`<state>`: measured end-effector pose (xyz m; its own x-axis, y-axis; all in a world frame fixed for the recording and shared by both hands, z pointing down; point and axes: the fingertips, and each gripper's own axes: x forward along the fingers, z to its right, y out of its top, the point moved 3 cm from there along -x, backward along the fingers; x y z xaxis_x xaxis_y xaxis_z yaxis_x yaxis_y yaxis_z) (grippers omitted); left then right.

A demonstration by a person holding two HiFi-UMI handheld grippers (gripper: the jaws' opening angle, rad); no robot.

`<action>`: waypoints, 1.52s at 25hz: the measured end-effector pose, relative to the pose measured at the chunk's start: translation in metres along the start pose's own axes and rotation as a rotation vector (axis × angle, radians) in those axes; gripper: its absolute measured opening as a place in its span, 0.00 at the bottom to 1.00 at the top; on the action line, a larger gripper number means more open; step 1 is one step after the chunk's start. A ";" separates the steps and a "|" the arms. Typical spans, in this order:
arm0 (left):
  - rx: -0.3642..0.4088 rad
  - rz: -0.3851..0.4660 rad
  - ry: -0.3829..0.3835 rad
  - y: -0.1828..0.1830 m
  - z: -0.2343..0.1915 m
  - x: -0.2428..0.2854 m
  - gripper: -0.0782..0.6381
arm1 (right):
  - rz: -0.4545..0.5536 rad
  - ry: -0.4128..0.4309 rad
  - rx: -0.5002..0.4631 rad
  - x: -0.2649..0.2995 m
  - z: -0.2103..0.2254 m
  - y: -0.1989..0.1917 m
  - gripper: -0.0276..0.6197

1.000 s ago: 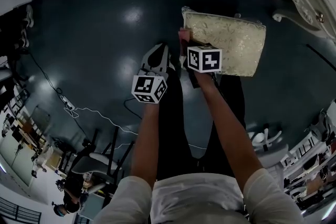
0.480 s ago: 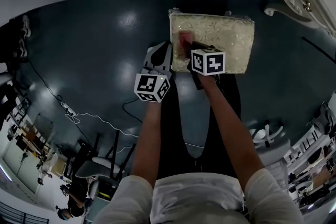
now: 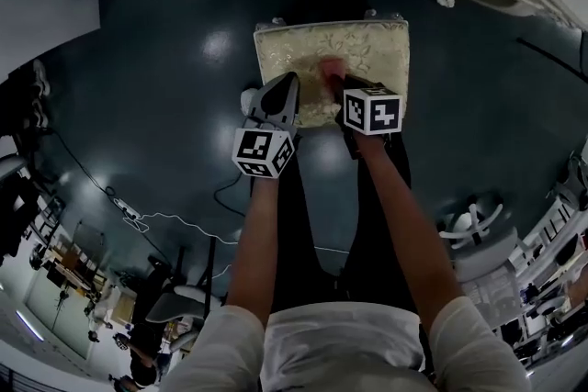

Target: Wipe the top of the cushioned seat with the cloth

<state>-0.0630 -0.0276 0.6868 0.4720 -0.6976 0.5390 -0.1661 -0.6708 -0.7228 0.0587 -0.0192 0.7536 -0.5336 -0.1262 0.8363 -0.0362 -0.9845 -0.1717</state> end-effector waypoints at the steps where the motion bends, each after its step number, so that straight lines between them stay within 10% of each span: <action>1: 0.004 -0.004 -0.008 -0.001 0.006 0.004 0.13 | 0.006 -0.008 0.010 -0.006 0.008 0.000 0.09; 16: 0.036 -0.038 -0.105 -0.008 0.080 0.060 0.13 | 0.091 -0.132 0.119 -0.077 0.113 0.008 0.09; 30: 0.028 -0.041 -0.076 -0.011 0.062 0.057 0.13 | 0.106 -0.299 0.181 -0.090 0.161 0.008 0.09; 38: 0.025 -0.021 -0.010 0.004 0.024 0.017 0.13 | 0.147 -0.186 0.102 -0.081 0.077 0.015 0.09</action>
<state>-0.0344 -0.0359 0.6826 0.4837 -0.6809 0.5499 -0.1344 -0.6786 -0.7221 0.1666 -0.0328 0.7238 -0.3618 -0.2795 0.8894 0.1202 -0.9600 -0.2528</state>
